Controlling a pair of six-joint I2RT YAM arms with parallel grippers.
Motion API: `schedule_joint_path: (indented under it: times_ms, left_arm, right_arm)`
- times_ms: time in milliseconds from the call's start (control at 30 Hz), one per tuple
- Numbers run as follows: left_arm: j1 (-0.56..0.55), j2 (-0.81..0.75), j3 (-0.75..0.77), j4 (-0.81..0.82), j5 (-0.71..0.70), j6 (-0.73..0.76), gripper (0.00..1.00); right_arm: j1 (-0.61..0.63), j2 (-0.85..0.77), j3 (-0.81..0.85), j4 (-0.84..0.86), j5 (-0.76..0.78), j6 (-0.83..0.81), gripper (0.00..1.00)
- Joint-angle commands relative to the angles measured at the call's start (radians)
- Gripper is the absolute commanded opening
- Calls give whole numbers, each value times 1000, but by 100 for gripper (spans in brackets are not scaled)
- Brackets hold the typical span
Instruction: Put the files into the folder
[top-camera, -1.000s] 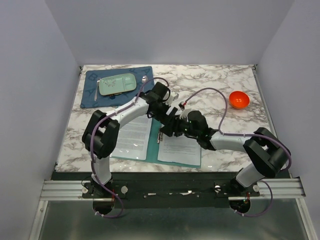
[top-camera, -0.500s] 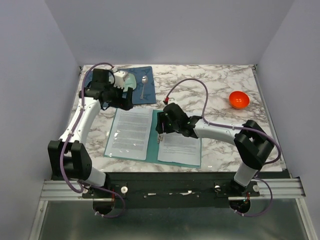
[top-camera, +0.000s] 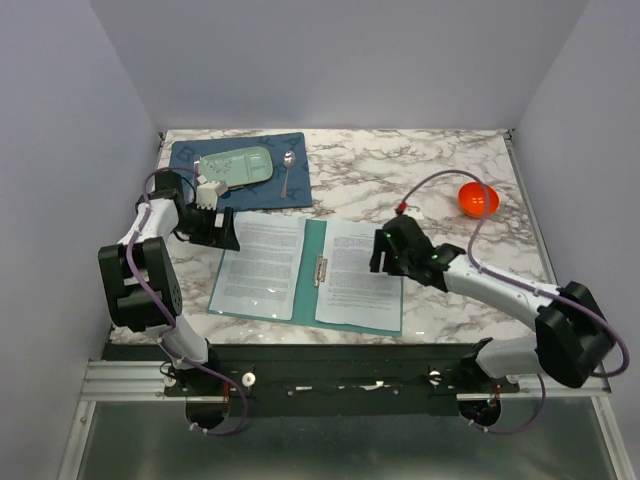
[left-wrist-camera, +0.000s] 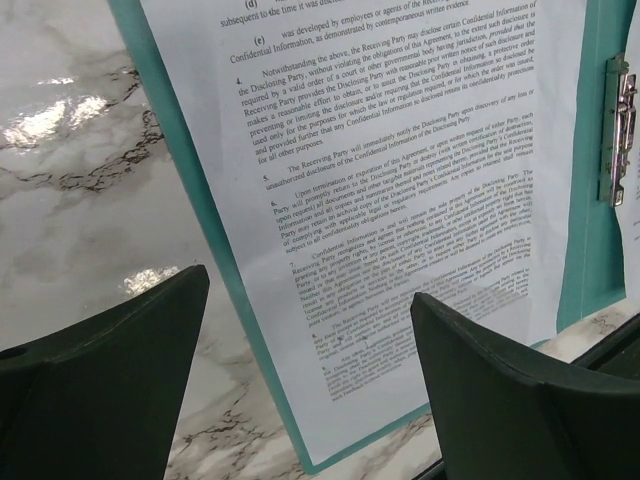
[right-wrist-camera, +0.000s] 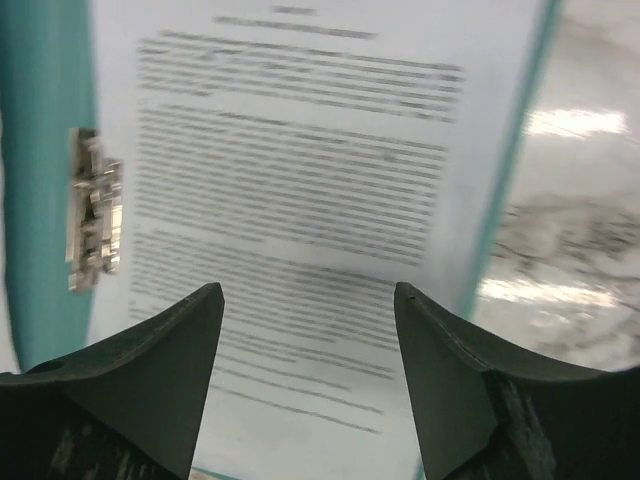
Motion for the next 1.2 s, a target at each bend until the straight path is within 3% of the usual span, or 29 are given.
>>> schedule_joint_path:
  times_ms: [0, 167, 333, 733, 1167]
  left_arm:
    - [4, 27, -22, 12, 45, 72, 94]
    - [4, 44, -52, 36, 7, 84, 93]
    - [5, 70, -55, 47, 11, 86, 92]
    - [-9, 165, -52, 79, 36, 77, 91]
    - [-58, 164, -75, 96, 48, 50, 91]
  right_arm:
    - [-158, -131, -181, 0, -46, 65, 78]
    - [-267, -182, -281, 55, -161, 77, 79]
    - [-345, -102, -352, 207, -353, 114, 80]
    - [-360, 74, -441, 503, -586, 246, 71]
    - [-362, 53, -530, 791, -763, 434, 65]
